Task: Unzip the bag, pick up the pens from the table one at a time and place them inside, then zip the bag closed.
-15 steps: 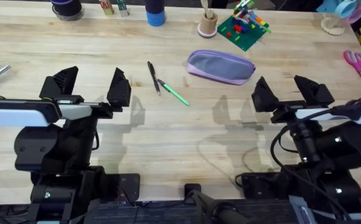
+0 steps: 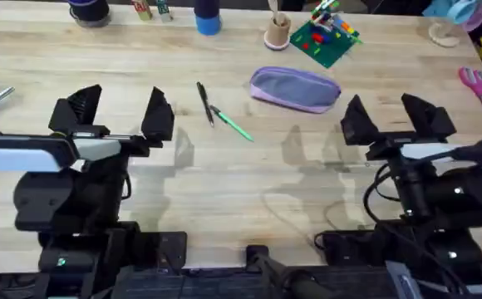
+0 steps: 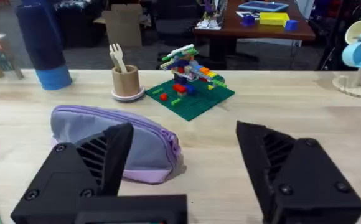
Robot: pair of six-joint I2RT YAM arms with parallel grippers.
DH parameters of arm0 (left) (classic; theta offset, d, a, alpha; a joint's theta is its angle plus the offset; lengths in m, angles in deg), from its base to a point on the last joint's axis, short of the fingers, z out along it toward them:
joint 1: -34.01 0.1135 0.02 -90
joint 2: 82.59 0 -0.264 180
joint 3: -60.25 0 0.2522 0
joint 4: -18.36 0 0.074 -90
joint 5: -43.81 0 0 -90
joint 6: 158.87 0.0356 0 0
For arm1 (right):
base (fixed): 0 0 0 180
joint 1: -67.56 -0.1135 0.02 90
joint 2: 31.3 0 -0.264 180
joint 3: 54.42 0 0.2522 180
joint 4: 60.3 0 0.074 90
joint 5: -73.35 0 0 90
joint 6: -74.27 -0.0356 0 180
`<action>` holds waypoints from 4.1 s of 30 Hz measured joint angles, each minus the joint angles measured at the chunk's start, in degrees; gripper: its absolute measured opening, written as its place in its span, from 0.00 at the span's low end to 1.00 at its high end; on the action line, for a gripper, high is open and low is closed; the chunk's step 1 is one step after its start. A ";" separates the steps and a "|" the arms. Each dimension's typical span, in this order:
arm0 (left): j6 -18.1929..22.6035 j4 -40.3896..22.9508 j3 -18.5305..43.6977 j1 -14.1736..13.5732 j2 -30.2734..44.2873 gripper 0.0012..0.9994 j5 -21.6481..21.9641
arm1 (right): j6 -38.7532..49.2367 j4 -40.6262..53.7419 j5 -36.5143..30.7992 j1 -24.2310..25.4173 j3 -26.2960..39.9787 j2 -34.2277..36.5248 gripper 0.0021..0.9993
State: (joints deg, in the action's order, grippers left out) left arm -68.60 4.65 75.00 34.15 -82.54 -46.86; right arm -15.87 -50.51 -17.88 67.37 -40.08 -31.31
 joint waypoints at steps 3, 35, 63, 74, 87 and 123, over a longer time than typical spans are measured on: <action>0.02 -4.16 3.68 0.00 0.92 0.99 0.02 | -0.02 1.85 -0.05 -0.01 1.59 0.16 1.00; 0.40 -40.02 75.89 0.00 71.18 0.99 -14.47 | -0.02 42.44 6.71 -0.02 56.96 42.97 1.00; 63.30 -47.11 76.04 0.00 77.99 0.99 -45.24 | -0.01 43.41 6.85 -0.01 57.14 42.97 1.00; 69.26 -46.13 76.04 0.00 85.05 0.99 -47.80 | -0.02 43.41 6.85 0.00 57.14 42.97 1.00; 69.88 -38.42 76.07 -0.22 95.78 0.99 -54.89 | 0.00 43.41 6.85 -0.02 57.14 42.97 1.00; 65.78 -16.77 76.11 -13.99 115.68 0.99 -55.51 | -0.01 43.41 6.85 0.00 57.14 42.97 1.00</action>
State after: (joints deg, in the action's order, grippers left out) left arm -2.82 -12.12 151.11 20.17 33.14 -102.37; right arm -15.88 -7.10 -11.03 67.37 17.06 11.66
